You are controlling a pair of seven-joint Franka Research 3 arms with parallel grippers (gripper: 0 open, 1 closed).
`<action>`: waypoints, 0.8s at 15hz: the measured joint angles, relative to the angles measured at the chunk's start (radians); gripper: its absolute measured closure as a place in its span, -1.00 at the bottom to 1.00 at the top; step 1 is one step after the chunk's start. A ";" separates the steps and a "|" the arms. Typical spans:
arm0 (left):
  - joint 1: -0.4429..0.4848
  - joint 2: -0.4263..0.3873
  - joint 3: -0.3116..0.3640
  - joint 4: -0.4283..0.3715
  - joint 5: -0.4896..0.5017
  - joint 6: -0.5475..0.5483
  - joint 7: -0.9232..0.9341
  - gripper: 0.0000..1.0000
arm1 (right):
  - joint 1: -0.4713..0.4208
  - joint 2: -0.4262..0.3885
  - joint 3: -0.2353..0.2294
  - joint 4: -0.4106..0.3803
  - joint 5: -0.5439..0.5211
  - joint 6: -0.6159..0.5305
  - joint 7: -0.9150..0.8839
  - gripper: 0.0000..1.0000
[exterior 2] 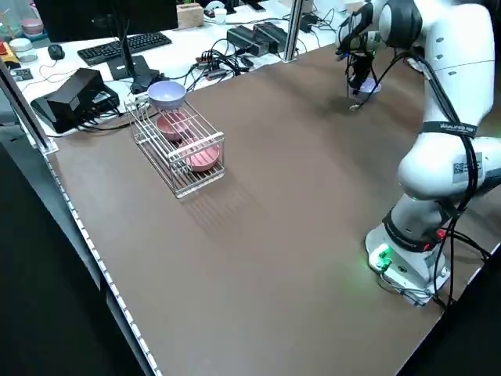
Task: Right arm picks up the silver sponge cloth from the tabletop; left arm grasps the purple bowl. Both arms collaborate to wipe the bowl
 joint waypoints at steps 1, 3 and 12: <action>-0.023 0.022 0.012 0.029 0.000 0.000 -0.019 0.90 | 0.002 -0.005 0.002 0.027 0.000 -0.050 0.001 0.96; -0.064 0.049 0.038 0.065 0.000 -0.001 -0.035 0.90 | 0.006 -0.023 0.014 0.081 0.003 -0.143 0.004 0.96; -0.114 0.122 0.052 0.167 0.000 0.000 -0.088 0.90 | 0.151 -0.088 0.096 0.106 0.219 -0.207 0.109 0.96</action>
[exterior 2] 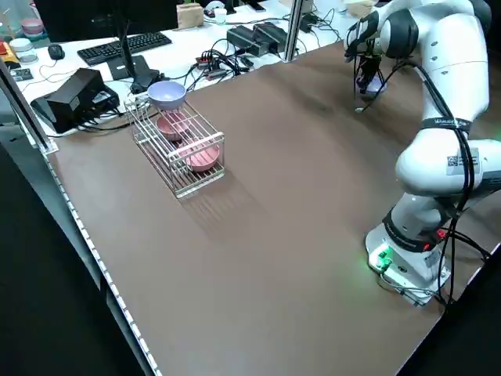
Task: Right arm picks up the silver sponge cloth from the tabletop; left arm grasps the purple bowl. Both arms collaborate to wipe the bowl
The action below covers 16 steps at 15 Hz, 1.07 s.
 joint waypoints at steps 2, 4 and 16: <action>-0.021 0.011 0.019 0.003 0.000 0.000 -0.003 0.90 | 0.093 0.001 0.003 -0.002 0.093 0.069 0.029 0.96; -0.052 0.012 0.049 0.010 0.000 0.003 -0.013 0.90 | 0.158 0.002 0.004 -0.003 0.119 0.150 0.058 0.96; -0.078 0.013 0.071 0.016 0.000 0.006 -0.023 0.90 | 0.334 0.129 0.001 -0.015 0.275 0.406 0.128 0.96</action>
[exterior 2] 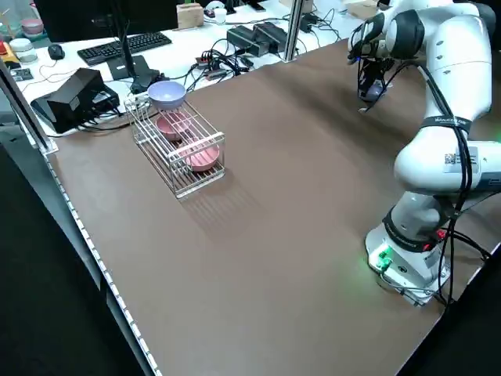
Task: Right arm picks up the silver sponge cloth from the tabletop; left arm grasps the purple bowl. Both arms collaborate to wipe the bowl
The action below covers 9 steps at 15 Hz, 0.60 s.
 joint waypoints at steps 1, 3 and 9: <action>0.000 0.000 0.000 0.000 0.000 0.000 0.000 0.90 | 0.000 0.011 0.000 0.000 0.003 0.010 0.000 0.96; 0.000 0.000 0.000 0.000 0.000 0.000 0.000 0.90 | 0.004 0.032 0.000 -0.001 0.006 0.018 0.000 0.96; 0.000 0.000 0.000 0.002 0.000 -0.001 0.000 0.90 | 0.025 0.091 0.002 0.004 0.017 0.085 0.000 0.96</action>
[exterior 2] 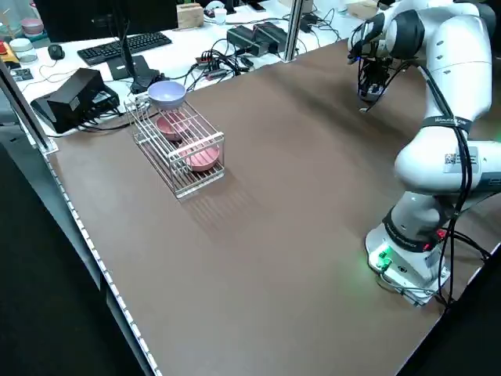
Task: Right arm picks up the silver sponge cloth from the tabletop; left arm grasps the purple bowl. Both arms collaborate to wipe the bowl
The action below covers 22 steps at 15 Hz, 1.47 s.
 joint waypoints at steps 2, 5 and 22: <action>0.001 0.000 0.000 0.000 -0.001 0.000 0.000 0.90 | 0.003 0.002 -0.003 0.003 0.000 0.001 0.001 0.96; 0.001 0.001 0.001 0.000 -0.001 0.000 -0.001 0.90 | 0.004 0.008 -0.003 0.026 0.005 0.011 0.024 0.96; 0.001 0.004 0.002 0.002 -0.001 0.013 -0.002 0.90 | -0.039 0.017 -0.017 0.076 0.043 -0.035 0.037 0.96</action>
